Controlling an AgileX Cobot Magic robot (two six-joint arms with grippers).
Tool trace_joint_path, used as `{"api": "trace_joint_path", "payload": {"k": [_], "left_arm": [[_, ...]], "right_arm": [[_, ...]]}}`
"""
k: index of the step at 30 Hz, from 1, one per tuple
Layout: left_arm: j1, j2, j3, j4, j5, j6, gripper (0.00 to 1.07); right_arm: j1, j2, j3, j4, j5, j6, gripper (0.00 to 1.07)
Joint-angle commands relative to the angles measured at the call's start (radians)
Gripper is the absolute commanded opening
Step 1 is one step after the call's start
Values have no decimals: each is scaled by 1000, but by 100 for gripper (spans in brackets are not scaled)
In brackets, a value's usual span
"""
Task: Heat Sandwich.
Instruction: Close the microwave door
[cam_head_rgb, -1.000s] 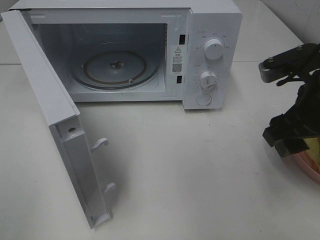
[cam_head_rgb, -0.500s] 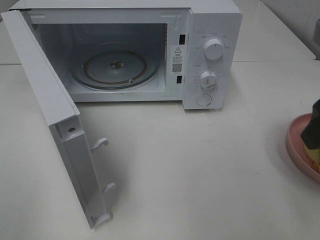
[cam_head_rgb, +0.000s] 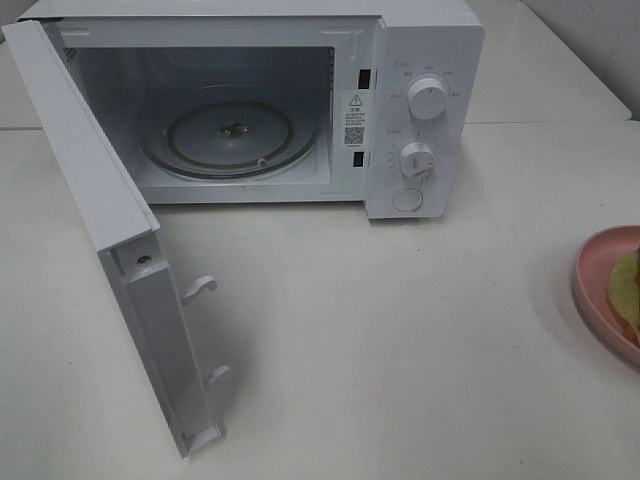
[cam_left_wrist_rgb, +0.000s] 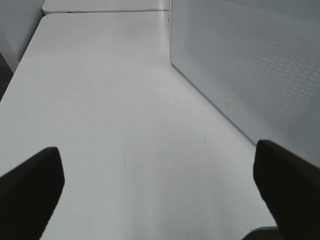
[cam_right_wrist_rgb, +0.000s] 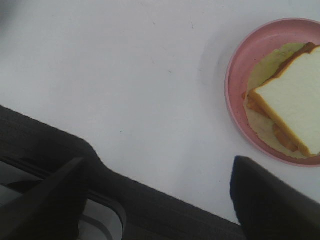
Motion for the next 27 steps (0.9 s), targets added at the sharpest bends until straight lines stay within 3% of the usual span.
{"api": "trace_joint_path", "payload": {"k": [1, 10, 27], "left_arm": [[2, -8, 1, -5, -11, -4, 98], [2, -8, 1, -5, -11, -4, 98], [2, -8, 1, -5, -11, -4, 98]], "right_arm": [[-20, -150, 76, 5, 0, -16, 76], [-154, -393, 180, 17, -45, -50, 76], [-327, -649, 223, 17, -145, -47, 76]]}}
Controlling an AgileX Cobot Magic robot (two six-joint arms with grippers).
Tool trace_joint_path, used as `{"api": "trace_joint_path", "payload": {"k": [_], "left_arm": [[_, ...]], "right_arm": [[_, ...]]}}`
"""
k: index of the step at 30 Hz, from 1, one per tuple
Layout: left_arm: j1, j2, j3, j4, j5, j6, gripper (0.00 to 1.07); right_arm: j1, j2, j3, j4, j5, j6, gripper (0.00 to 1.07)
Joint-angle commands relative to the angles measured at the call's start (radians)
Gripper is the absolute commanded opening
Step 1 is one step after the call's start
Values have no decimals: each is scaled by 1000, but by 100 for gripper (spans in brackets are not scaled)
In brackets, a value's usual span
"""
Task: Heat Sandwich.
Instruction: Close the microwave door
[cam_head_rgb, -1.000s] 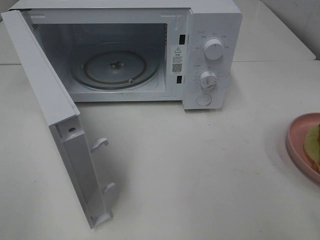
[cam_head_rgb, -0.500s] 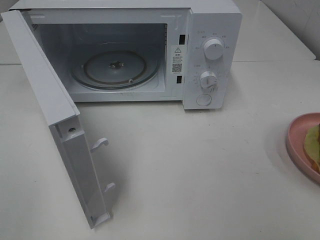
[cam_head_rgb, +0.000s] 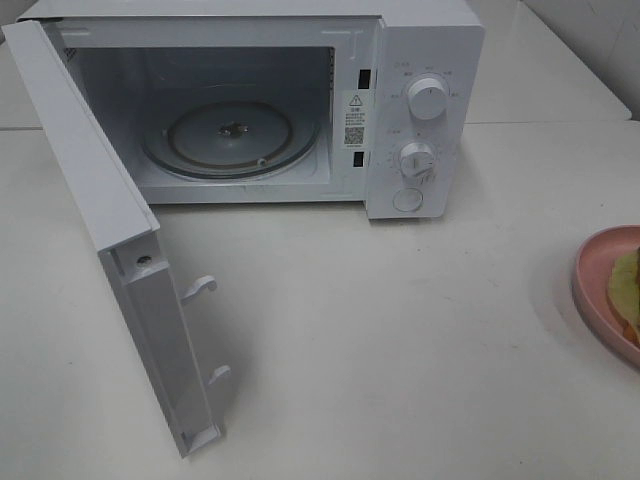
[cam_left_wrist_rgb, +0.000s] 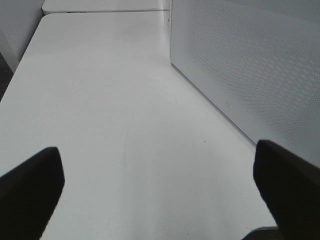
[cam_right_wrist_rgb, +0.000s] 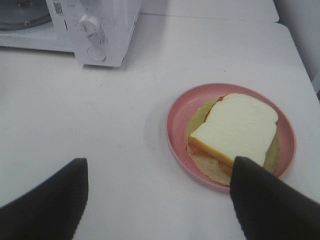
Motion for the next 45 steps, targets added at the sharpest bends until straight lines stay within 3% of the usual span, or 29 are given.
{"api": "trace_joint_path", "payload": {"k": [1, 45], "left_arm": [[2, -8, 1, -5, -11, -4, 98], [2, -8, 1, -5, -11, -4, 98]], "right_arm": [[-29, -39, 3, 4, -14, -7, 76], [-28, -39, 3, 4, -14, -7, 75]]}}
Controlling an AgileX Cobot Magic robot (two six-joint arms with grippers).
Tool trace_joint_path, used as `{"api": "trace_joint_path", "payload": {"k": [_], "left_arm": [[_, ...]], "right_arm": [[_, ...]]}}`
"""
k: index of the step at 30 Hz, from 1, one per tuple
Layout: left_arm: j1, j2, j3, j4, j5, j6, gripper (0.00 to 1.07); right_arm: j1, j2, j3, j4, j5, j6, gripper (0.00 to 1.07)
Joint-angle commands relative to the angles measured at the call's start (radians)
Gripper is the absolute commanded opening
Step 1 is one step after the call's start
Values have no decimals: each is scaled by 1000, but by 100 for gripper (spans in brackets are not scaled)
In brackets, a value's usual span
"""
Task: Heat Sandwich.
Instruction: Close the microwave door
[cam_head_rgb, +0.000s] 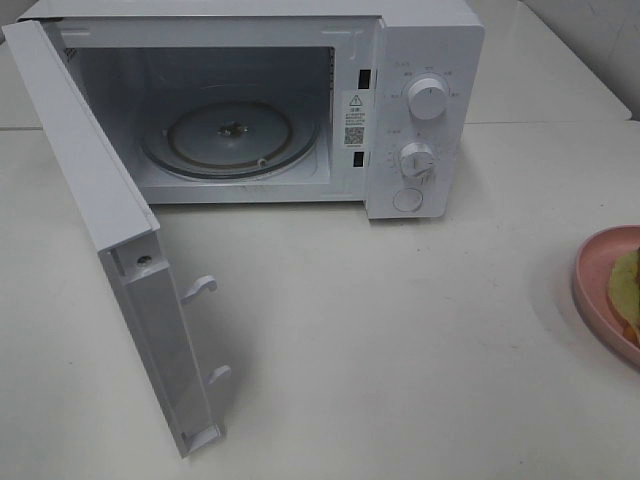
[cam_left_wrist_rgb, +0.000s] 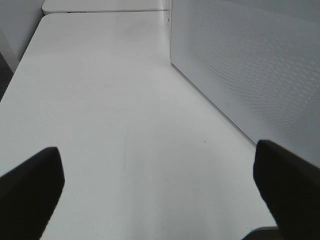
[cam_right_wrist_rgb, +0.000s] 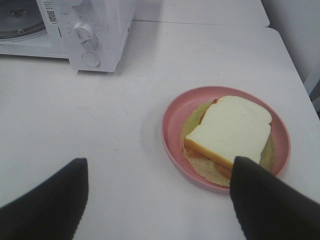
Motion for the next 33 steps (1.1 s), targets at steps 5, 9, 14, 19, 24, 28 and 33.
{"api": "trace_joint_path", "payload": {"k": [5, 9, 14, 19, 24, 28, 33], "left_arm": [[2, -8, 1, -14, -11, -4, 98], [2, -8, 1, -36, -11, -4, 98], [2, -7, -4, -69, -20, -4, 98], [2, 27, -25, -69, -73, -4, 98], [2, 129, -26, -69, -116, -4, 91], [2, 220, -26, -69, -166, -4, 74], [2, 310, -25, -68, -205, -4, 53]], "right_arm": [[-6, -26, 3, 4, -12, -7, 75], [-6, -26, 3, 4, -12, -7, 75], [-6, -26, 3, 4, -12, -7, 75], [-6, -26, 3, 4, -12, -7, 75], [-6, -26, 3, 4, -12, -7, 75], [-6, -26, 3, 4, -12, -7, 75], [-6, -26, 3, 4, -12, -7, 75]]}}
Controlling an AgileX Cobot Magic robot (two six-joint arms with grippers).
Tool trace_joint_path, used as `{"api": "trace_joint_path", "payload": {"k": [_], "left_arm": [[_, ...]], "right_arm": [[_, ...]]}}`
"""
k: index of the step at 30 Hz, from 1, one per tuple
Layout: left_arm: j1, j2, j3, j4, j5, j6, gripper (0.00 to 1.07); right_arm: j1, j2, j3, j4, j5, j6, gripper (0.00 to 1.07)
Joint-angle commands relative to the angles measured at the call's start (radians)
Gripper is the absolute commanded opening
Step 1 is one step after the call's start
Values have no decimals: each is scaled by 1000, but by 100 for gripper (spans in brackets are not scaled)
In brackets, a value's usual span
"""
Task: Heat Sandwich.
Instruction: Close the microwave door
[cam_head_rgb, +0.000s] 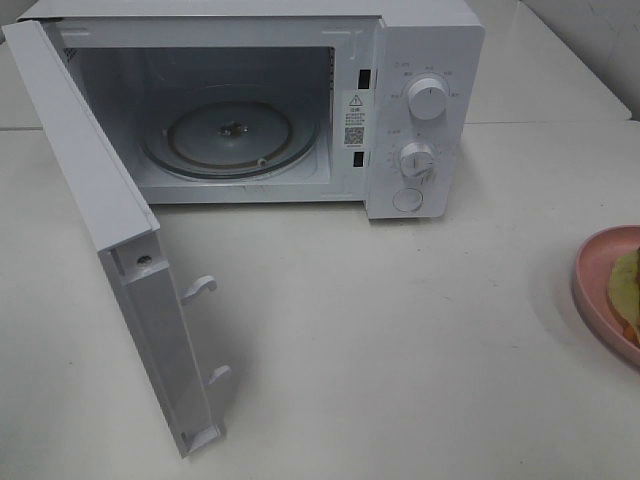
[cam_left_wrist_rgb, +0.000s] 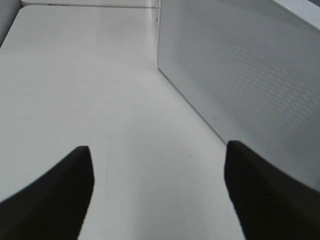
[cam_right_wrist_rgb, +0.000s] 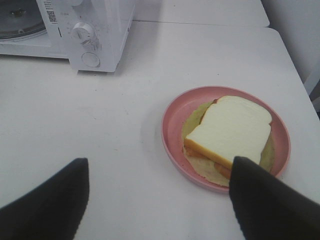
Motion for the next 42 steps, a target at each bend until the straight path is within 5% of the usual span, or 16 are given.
{"api": "trace_joint_path", "payload": {"k": [1, 7, 9, 12, 19, 27, 37, 42], "left_arm": [[2, 79, -6, -6, -49, -4, 49], [2, 210, 4, 15, -141, -4, 24], [2, 279, 4, 16, -202, -4, 8], [2, 344, 12, 24, -292, -3, 0], [2, 459, 75, 27, -502, -3, 0], [2, 603, 206, 27, -951, -1, 0], [2, 820, 222, 32, -1237, -1, 0], [2, 981, 222, 129, -1478, -21, 0]], "right_arm": [[-6, -26, 3, 4, -12, -7, 75], [-6, -26, 3, 4, -12, -7, 75], [-6, -26, 3, 4, -12, -7, 75], [-6, -26, 3, 4, -12, -7, 75], [-6, -26, 3, 4, -12, -7, 75], [-6, -26, 3, 4, -12, -7, 75], [-6, -26, 3, 4, -12, -7, 75], [-6, -26, 3, 4, -12, -7, 75]]}}
